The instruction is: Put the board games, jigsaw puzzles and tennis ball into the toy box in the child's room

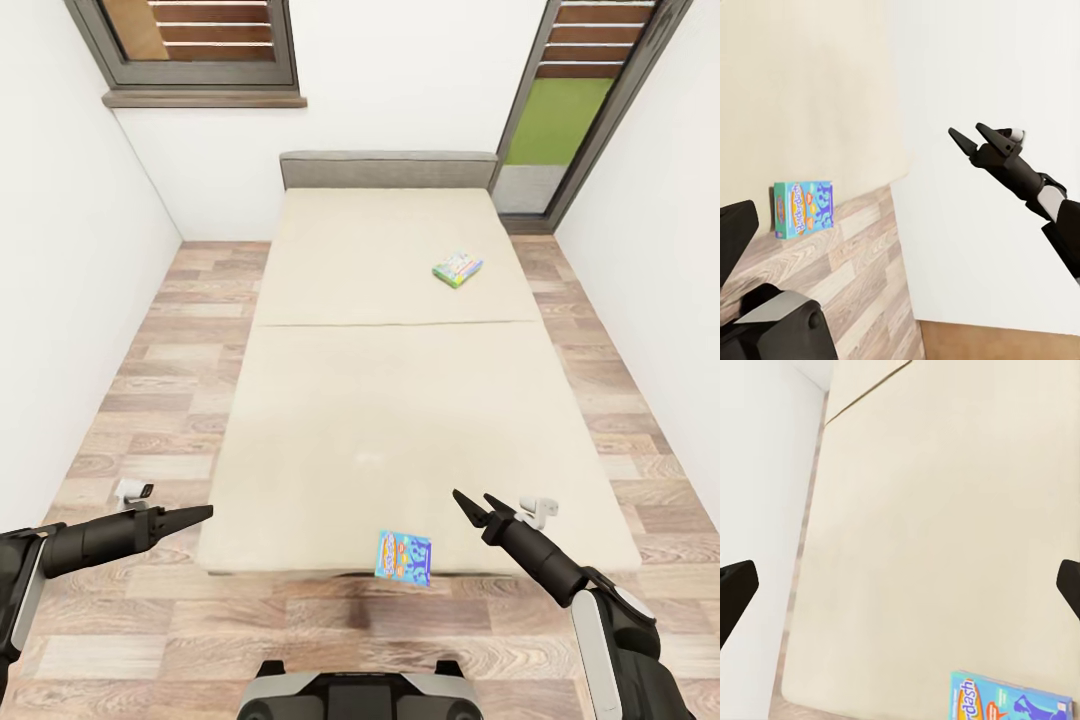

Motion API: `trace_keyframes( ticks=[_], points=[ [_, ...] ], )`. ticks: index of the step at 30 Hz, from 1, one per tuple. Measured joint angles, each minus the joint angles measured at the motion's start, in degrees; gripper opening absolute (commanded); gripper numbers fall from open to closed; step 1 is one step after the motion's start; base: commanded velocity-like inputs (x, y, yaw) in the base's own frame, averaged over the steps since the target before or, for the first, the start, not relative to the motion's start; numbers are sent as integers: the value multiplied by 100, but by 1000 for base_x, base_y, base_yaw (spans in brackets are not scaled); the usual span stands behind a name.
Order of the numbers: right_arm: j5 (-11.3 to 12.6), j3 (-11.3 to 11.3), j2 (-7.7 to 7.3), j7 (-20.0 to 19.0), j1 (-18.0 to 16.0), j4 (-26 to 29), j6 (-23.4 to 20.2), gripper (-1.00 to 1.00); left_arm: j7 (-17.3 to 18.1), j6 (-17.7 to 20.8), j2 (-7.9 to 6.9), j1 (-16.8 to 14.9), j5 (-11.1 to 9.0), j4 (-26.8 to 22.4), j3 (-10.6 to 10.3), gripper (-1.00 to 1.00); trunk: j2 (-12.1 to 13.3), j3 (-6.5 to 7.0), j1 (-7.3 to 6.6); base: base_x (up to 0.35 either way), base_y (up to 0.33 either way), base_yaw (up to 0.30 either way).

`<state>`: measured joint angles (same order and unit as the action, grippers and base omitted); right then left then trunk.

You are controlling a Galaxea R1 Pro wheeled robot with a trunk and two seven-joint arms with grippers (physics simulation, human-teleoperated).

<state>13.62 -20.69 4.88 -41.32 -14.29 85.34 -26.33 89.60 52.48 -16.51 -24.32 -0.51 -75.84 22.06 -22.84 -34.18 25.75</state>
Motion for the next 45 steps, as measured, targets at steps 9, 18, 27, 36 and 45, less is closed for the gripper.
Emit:
trace_keyframes(
  ticks=[9, 18, 27, 36, 45],
  points=[
    [-1, 0, 6, 8, 0, -3, 7, 100, -11, -3, 0, 0, 1, 0, 0, 100, 0, 86, 0, 0, 0, 0],
    [-2, 3, 6, 8, 0, -2, 8, 100, 0, 0, -5, 0, 1, 0, 5, 100, 0, 172, 0, 0, 0, 0],
    [-3, 2, 7, 8, 0, -2, 8, 100, 0, 0, 0, 0, -2, 0, 0, 100, 0, 258, 0, 0, 0, 0],
    [-9, 195, 0, 40, 0, -2, 8, 100, -2, 0, 0, 0, -1, 0, 0, 100, 0, 344, 0, 0, -1, 0],
    [-9, 241, -19, 78, 0, -14, 16, 100, -7, -1, -6, 0, -2, 2, 2, 100, 0, 430, 0, 0, -124, 0]
  ],
)
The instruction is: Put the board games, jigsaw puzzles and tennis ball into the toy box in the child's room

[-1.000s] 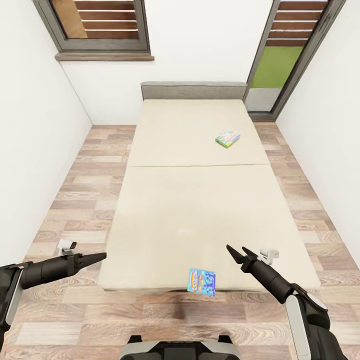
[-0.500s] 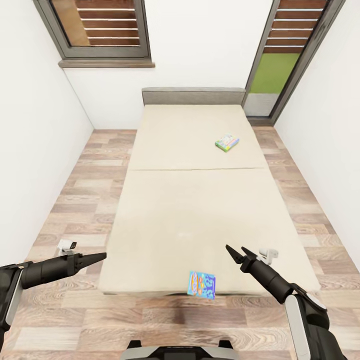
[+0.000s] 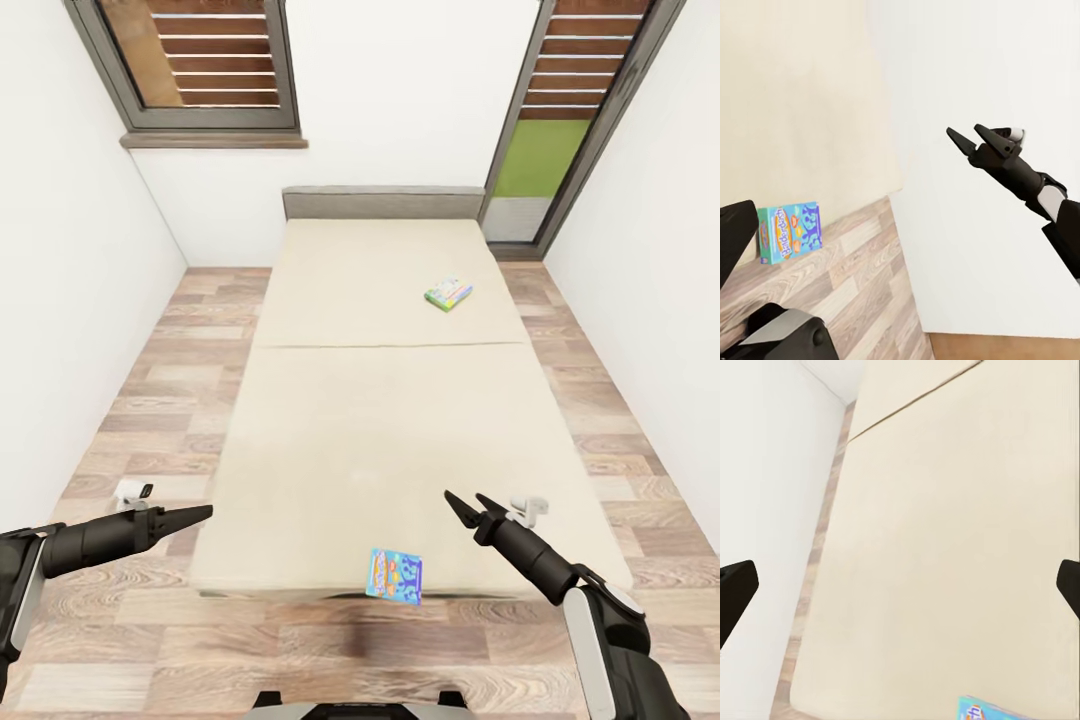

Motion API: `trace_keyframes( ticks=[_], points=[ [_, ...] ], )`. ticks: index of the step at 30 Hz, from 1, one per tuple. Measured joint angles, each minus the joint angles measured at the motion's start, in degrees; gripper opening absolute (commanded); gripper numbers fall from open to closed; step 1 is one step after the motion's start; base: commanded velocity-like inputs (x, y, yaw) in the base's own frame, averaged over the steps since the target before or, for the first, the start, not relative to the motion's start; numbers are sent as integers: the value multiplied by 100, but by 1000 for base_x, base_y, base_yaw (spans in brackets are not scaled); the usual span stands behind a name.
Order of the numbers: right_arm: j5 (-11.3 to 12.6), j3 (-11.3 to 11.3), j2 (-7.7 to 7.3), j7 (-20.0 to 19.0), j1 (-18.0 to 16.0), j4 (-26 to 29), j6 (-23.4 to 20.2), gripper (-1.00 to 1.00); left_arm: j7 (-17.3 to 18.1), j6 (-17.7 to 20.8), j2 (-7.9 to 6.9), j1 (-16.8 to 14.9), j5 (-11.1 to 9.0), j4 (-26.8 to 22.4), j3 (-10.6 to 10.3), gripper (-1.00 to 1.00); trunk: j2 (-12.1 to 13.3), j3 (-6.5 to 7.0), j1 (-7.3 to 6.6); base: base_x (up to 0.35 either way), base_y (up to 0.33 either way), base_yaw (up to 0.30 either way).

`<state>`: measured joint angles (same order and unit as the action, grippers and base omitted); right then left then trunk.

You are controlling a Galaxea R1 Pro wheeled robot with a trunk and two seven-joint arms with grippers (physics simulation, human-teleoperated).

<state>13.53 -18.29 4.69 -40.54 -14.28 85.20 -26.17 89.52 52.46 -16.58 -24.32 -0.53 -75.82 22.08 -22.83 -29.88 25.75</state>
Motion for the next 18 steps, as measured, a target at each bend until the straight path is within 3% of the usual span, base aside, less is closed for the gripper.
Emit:
trace_keyframes(
  ticks=[5, 18],
  points=[
    [2, 2, -7, -14, 0, -12, 1, 100, 4, 1, 1, 0, 1, -2, 3, 100, 0, 48, 0, 0, -112, 0],
    [-1, 5, 16, -6, 0, -19, 1, 100, 3, 1, -2, 1, 3, -2, 5, 100, 0, 172, 0, 0, -7, 0]
  ],
)
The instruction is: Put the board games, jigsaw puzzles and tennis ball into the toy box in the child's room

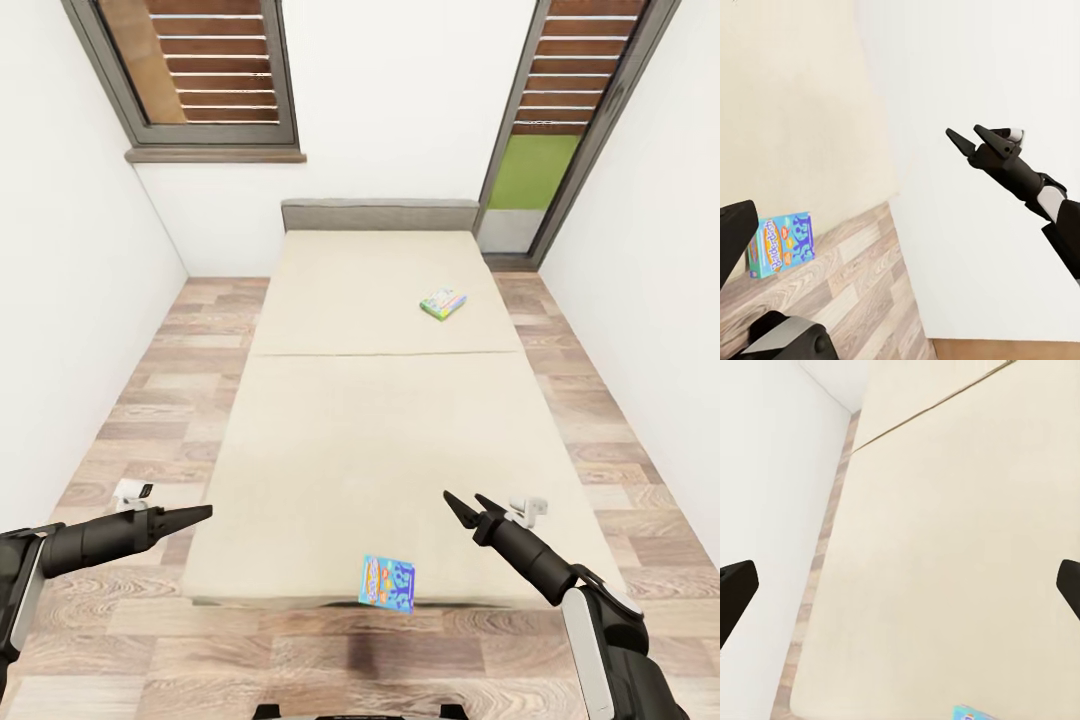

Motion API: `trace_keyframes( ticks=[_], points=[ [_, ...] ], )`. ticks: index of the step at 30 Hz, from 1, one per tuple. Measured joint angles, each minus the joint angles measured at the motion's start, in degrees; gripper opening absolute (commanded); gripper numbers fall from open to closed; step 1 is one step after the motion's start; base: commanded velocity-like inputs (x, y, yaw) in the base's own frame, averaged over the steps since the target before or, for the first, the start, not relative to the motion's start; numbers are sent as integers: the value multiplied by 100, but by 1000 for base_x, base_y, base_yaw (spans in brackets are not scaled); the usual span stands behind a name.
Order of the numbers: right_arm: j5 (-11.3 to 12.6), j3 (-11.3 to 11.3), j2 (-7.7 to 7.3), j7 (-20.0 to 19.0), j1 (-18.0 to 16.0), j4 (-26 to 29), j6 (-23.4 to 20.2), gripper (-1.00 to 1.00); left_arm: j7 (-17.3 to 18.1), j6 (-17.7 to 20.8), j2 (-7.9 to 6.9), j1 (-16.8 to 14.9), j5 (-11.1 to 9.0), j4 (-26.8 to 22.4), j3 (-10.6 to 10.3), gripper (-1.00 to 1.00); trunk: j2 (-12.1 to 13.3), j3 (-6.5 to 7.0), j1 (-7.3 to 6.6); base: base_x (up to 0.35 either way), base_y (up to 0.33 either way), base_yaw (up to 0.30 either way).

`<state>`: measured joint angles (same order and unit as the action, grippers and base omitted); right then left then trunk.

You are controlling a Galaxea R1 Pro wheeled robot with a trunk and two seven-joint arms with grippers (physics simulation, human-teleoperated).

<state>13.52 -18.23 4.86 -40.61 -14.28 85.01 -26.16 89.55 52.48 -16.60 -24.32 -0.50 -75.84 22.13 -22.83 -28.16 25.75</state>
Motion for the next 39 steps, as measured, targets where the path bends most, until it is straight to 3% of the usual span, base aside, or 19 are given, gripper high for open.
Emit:
trace_keyframes(
  ticks=[15, 39],
  points=[
    [0, 0, -5, -1, 0, -4, 0, 100, -19, -6, 2, 0, 0, 1, -7, 100, 0, 144, 0, 0, -22, 0],
    [-11, -1, 0, -1, 1, 1, 2, 100, -26, -2, 9, 0, -3, 3, -16, 100, 1, 373, 0, 0, -179, 0]
  ],
)
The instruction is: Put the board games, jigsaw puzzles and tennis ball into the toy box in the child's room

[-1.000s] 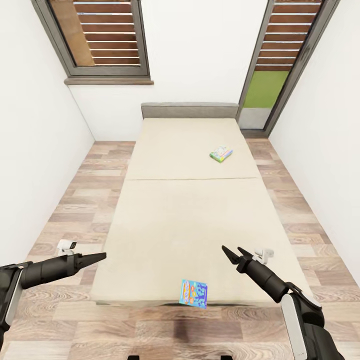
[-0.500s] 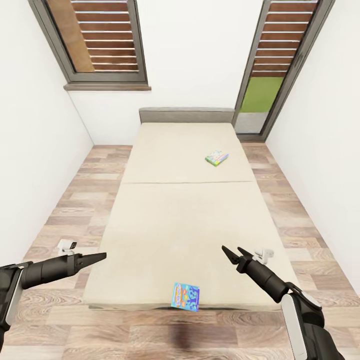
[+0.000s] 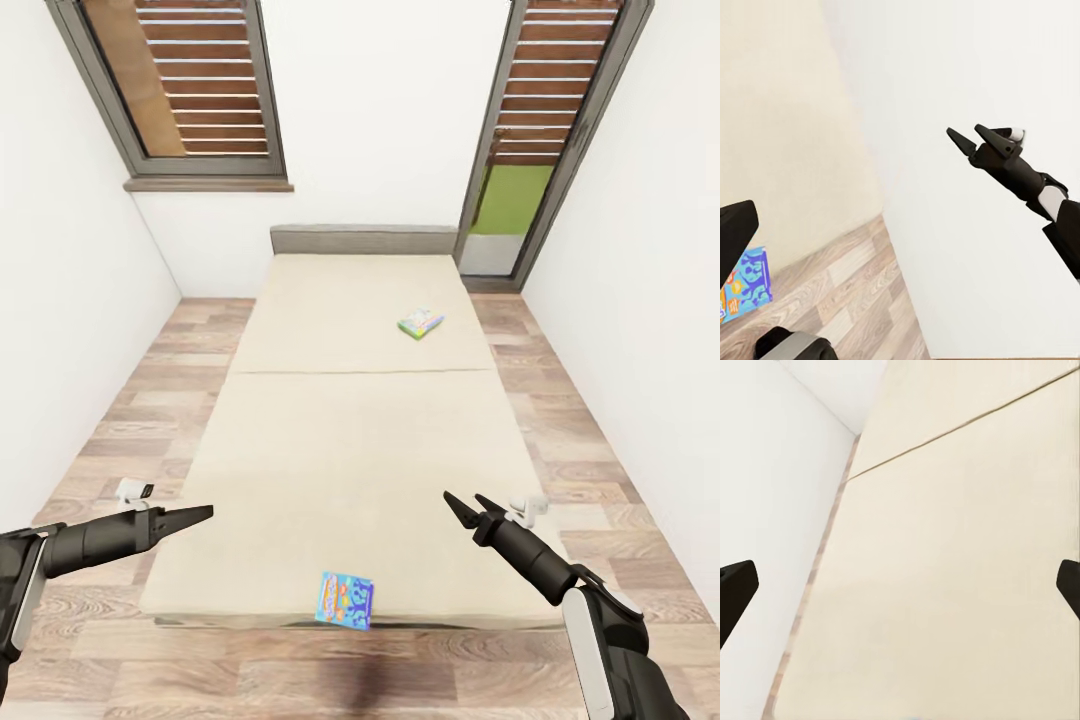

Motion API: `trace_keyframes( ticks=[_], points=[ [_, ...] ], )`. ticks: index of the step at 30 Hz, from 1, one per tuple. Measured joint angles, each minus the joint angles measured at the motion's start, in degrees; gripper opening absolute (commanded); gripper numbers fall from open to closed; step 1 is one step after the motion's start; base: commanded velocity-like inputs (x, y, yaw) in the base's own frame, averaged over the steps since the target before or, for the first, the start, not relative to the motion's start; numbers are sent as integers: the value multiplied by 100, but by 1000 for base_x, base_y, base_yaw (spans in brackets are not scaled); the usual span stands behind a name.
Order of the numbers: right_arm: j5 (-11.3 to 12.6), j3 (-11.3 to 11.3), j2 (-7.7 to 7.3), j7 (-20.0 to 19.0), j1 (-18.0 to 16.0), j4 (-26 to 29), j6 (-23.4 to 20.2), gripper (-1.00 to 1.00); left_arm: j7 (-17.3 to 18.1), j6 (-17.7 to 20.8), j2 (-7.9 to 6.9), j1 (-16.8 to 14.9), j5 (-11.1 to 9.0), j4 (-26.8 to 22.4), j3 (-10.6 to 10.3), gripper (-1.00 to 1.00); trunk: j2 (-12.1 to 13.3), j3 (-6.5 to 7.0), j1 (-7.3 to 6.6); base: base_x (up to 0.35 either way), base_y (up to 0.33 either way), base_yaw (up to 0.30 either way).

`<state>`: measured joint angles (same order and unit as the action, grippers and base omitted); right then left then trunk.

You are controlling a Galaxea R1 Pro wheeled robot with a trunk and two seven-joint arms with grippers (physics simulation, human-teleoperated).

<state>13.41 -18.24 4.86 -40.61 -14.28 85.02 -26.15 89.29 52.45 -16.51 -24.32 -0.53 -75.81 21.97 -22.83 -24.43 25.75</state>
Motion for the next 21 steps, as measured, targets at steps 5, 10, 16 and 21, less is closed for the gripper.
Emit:
trace_keyframes(
  ticks=[5, 10, 16, 21],
  points=[
    [2, 1, -2, 0, 0, 0, 1, 100, 3, 1, 0, 0, 3, -2, 1, 100, 0, 48, 0, 0, -61, 0],
    [1, 2, 0, 2, 0, 2, 1, 100, -7, -1, 0, 0, 2, -1, -1, 100, 0, 95, 0, 0, -117, 0],
    [1, 7, 1, 3, 0, -1, 3, 100, -5, 1, 0, 0, 3, -1, -3, 100, 0, 153, 0, 0, -233, 0],
    [2, 7, -2, 0, 0, -2, 19, 100, -7, 2, 0, 1, 4, -2, -1, 100, 0, 201, 0, 0, -65, 0]
  ],
)
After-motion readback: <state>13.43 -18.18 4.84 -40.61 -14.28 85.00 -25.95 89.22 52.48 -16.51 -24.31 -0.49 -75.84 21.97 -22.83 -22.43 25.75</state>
